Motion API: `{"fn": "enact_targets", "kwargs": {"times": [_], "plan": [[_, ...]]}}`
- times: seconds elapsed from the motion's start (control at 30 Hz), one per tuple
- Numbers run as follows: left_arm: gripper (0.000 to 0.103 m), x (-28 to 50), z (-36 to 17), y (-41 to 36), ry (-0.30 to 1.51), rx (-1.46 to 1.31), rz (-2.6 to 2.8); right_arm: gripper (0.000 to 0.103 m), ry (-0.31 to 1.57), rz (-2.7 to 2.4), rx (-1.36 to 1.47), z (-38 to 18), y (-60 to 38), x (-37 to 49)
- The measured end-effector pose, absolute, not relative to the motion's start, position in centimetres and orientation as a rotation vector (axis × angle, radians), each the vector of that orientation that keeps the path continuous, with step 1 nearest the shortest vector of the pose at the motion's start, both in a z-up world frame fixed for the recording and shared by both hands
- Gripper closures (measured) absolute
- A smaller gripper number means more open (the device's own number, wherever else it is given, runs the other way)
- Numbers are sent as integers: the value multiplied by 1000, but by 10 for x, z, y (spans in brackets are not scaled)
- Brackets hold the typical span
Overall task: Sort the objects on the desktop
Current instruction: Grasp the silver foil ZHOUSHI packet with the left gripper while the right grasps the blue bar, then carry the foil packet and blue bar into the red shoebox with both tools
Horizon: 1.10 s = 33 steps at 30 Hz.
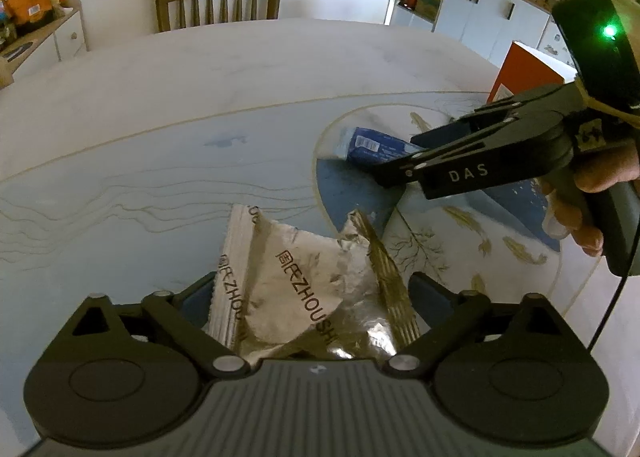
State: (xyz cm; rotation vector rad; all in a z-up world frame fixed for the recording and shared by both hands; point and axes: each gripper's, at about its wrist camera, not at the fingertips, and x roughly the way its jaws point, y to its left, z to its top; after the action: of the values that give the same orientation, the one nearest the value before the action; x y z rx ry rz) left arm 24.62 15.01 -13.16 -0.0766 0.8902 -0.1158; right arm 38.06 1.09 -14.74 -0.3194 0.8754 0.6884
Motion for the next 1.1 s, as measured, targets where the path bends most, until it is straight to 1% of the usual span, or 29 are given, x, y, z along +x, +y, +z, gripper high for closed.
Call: {"fn": "enact_targets", "kwargs": {"times": [0.03,0.13,0.3,0.6,0.67,0.8,1.1], "plan": [[8,246,-131,151,890,-81,-116,57,876,687,-320,-147,11,380],[11,247,-130,153,893,-93,-118,64,884,674,-307,-146,9,378],[19,246,-127,152,899,-79,-108,66,895,640,-299,-144,4,372],[33,242,-123,155,904,-96,-94,67,905,564,-251,-137,-17,353],[49,242,-121,155,903,-116,-117,67,904,553,-238,-133,-22,348],[50,239,-120,149,901,-88,-114,67,904,530,-214,-126,-32,339],[53,228,-110,142,905,-120,-139,67,898,483,-154,-107,-56,316]]}}
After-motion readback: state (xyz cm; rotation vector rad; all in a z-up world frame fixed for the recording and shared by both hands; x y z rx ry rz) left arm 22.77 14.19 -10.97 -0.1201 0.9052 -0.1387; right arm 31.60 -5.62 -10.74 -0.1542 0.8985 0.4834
